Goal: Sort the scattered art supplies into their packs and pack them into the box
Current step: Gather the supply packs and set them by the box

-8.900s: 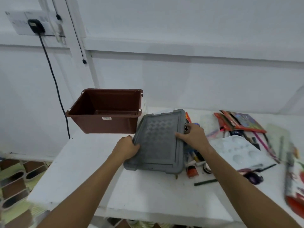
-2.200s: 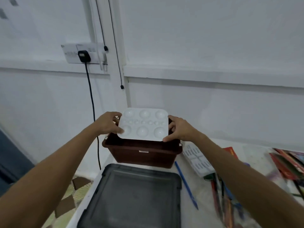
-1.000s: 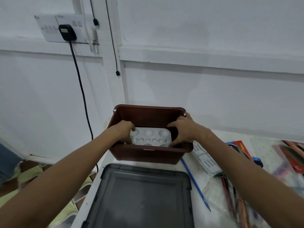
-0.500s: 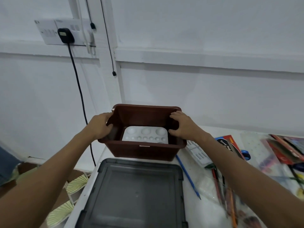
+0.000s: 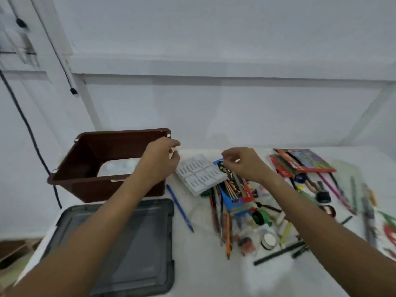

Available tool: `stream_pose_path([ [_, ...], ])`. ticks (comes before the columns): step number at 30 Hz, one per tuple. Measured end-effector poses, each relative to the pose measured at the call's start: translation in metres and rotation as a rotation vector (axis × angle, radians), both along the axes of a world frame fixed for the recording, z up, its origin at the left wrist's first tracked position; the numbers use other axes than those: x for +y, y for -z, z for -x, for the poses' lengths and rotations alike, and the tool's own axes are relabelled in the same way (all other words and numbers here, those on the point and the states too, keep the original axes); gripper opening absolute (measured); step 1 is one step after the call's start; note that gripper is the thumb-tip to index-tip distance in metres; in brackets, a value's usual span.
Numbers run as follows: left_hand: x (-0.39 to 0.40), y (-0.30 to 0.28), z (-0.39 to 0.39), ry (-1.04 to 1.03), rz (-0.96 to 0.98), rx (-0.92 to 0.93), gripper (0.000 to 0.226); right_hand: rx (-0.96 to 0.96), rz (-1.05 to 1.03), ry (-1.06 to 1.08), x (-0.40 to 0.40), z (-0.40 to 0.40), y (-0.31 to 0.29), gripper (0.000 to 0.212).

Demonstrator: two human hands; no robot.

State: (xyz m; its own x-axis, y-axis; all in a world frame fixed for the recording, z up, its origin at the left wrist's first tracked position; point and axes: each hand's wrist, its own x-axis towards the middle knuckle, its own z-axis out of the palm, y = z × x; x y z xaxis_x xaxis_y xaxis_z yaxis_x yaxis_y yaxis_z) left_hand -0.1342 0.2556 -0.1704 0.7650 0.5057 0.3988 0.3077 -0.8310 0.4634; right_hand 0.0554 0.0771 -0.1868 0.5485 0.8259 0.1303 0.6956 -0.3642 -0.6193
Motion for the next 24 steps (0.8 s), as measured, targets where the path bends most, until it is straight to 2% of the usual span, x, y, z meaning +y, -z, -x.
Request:
stream_pose_path([
  [3, -0.045, 0.013, -0.035, 0.016, 0.026, 0.027, 0.03, -0.031, 0.046, 0.027, -0.046, -0.028, 0.005, 0.026],
  [8, -0.094, 0.038, -0.066, -0.137, 0.114, 0.373, 0.042, 0.028, 0.131, -0.003, -0.096, -0.061, 0.023, 0.029],
  [13, -0.121, 0.056, -0.058, -0.373, 0.197, 0.388, 0.032, 0.165, 0.184, -0.071, -0.103, -0.056, 0.047, 0.036],
  [15, -0.133, 0.061, -0.053, -0.411, 0.261, 0.402, 0.021, 0.175, 0.191, -0.067, -0.101, -0.047, 0.052, 0.039],
  [17, -0.142, 0.064, -0.051, -0.407, 0.329, 0.458, 0.018, 0.197, 0.189, -0.057, -0.097, -0.04, 0.056, 0.034],
  [20, -0.148, 0.063, -0.048, -0.369, 0.303, 0.606, 0.03, 0.23, 0.223, -0.03, -0.091, -0.027, 0.055, 0.036],
  [22, -0.142, 0.064, -0.04, -0.425, 0.207, 0.688, 0.05, 0.214, 0.242, 0.003, -0.087, -0.02, 0.056, 0.035],
  [24, -0.137, 0.065, -0.028, -0.478, 0.207, 0.752, 0.063, 0.197, 0.259, 0.019, -0.086, -0.014, 0.056, 0.03],
])
